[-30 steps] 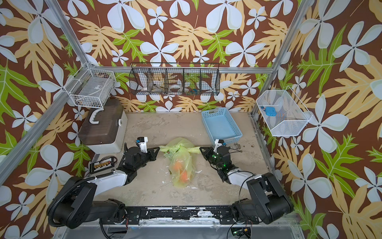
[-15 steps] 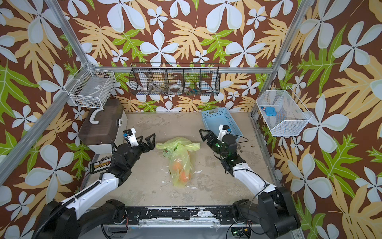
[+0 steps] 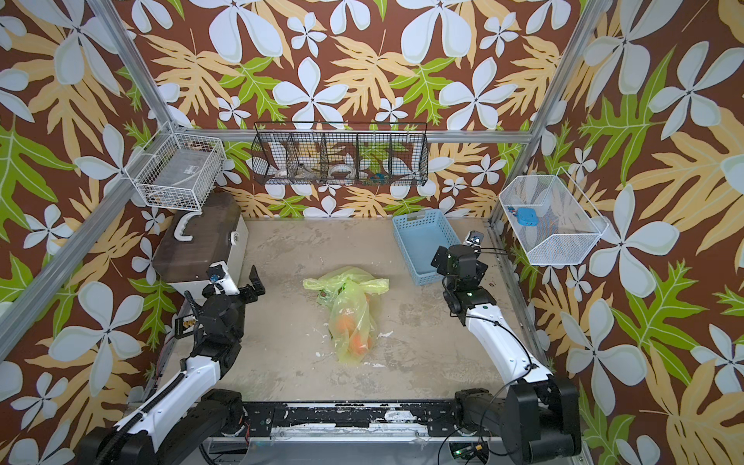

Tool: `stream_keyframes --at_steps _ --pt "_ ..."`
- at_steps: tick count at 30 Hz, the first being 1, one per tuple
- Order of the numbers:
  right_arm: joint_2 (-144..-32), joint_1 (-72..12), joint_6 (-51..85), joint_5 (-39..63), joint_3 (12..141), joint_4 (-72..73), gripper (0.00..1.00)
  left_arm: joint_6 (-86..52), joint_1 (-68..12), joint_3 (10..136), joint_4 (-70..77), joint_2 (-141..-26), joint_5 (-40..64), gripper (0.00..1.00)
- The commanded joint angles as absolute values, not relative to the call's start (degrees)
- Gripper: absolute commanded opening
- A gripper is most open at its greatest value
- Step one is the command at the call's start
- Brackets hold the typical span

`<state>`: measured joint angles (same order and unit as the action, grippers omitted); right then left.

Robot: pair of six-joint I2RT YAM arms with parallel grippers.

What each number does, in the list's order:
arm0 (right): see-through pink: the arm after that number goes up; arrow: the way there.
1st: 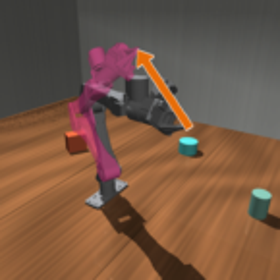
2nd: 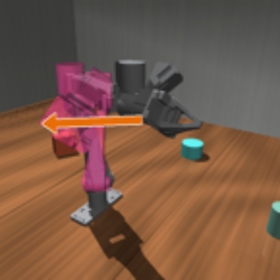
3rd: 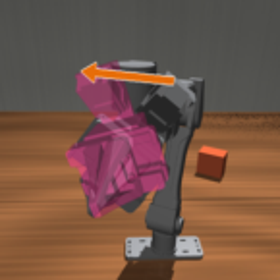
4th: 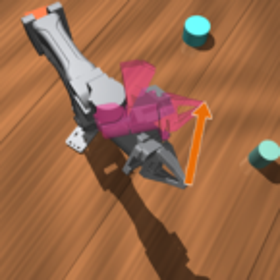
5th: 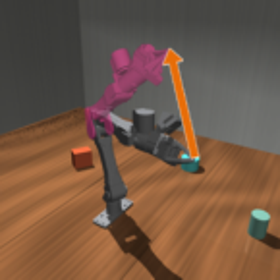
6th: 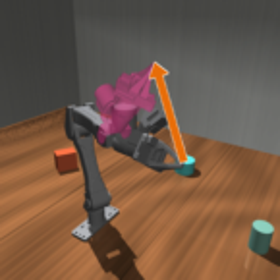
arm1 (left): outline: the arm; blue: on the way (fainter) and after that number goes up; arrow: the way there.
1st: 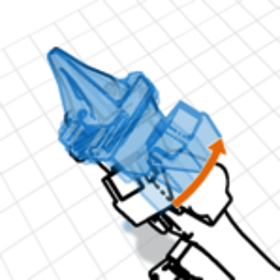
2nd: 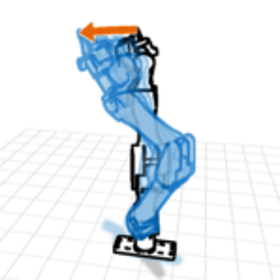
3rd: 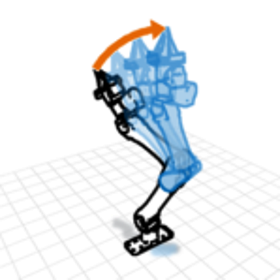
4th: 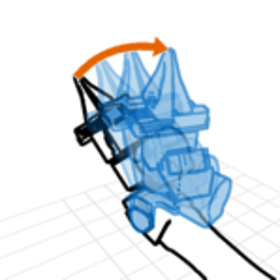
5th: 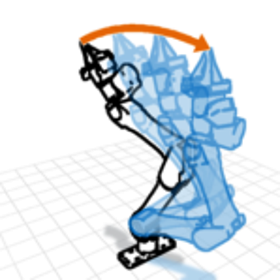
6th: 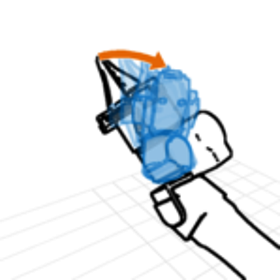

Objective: Place the oranges into plastic bags & tie knots
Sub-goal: Reset both arms

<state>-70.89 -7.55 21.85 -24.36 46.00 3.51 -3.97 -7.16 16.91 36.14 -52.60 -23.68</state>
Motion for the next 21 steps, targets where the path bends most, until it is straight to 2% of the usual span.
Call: stream_keyframes --at_steps 1,7,12,17,19,21 --pt "-72.8 -7.6 13.3 -34.8 42.0 11.8 1.00 -0.2 -6.8 14.4 41.7 -55.3 -23.4 1.00" --pt "-74.5 -7.5 5.6 -36.9 26.3 34.3 0.99 -1.5 -6.9 10.1 56.8 -66.7 -16.8 1.00" --pt "-75.1 -7.5 3.5 -28.0 13.8 55.6 1.00 -1.4 -6.7 6.6 72.2 -75.1 -15.6 1.00" --pt "-83.3 -5.5 1.0 -19.9 12.9 66.9 0.99 0.0 -6.8 7.0 79.7 -84.2 -13.1 1.00" --pt "-82.7 -2.1 3.6 -14.2 13.7 63.1 0.99 -1.1 -5.6 8.7 74.1 -83.1 -10.7 1.00" --pt "-84.9 -1.7 2.6 -12.3 12.0 68.6 1.00 -1.9 -3.9 9.3 74.8 -84.2 -8.0 1.00"
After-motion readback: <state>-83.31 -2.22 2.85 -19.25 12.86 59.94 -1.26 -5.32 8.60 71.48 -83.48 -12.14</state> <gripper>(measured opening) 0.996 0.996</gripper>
